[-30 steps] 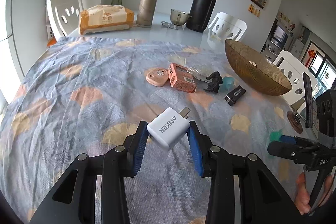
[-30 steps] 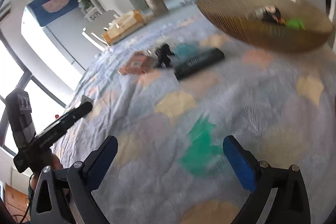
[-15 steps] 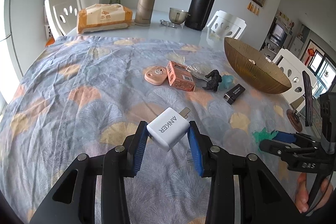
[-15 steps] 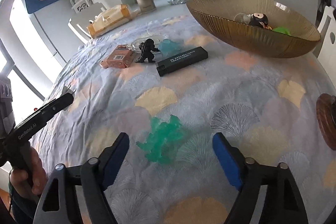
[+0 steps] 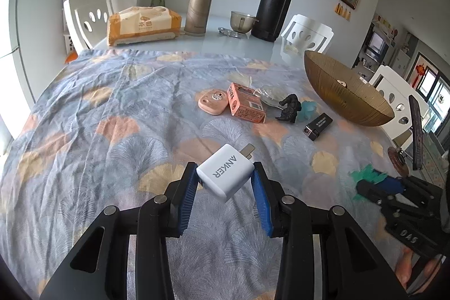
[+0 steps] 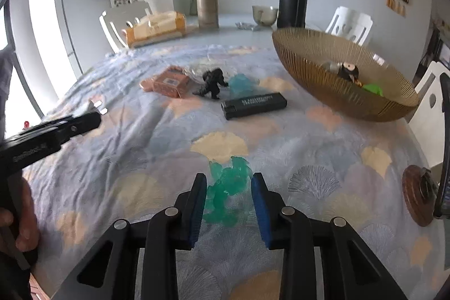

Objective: Organize rigid objects
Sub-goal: 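Carry the white charger and green figure over the amber bowl with both grippers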

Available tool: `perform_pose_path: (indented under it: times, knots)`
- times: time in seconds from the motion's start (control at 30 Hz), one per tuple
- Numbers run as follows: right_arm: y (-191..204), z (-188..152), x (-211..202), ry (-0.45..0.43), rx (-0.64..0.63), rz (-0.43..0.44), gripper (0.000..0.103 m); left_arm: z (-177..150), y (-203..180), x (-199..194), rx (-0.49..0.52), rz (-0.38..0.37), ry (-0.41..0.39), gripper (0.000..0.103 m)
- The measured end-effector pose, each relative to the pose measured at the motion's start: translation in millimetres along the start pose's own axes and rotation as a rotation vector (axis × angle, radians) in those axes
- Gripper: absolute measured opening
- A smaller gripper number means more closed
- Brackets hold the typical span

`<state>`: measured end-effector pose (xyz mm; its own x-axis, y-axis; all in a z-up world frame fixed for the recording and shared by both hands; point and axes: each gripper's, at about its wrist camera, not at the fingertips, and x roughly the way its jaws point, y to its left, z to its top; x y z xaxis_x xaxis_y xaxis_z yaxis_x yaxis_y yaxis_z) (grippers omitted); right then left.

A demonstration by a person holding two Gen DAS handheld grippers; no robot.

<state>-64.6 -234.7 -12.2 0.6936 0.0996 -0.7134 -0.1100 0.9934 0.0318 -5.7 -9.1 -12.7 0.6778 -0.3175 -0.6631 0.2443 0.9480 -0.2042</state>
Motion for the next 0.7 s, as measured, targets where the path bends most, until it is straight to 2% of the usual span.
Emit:
perform_pose_path:
  times: [0.17, 0.33, 0.53, 0.7]
  knots:
    - [-12, 6, -14, -0.030, 0.068, 0.065, 0.032, 5, -4, -6, -0.009, -0.019, -0.005, 0.036]
    - [-35, 32, -61, -0.166, 0.099, 0.029, 0.032, 34, -21, -24, -0.021, -0.107, -0.050, 0.036]
    - [-75, 71, -110, -0.322, 0.172, -0.043, 0.032, 91, -68, -32, 0.056, -0.208, -0.109, 0.036]
    - [-117, 104, -123, -0.377, 0.295, -0.103, 0.032, 134, -130, -3, 0.153, -0.298, -0.098, 0.036]
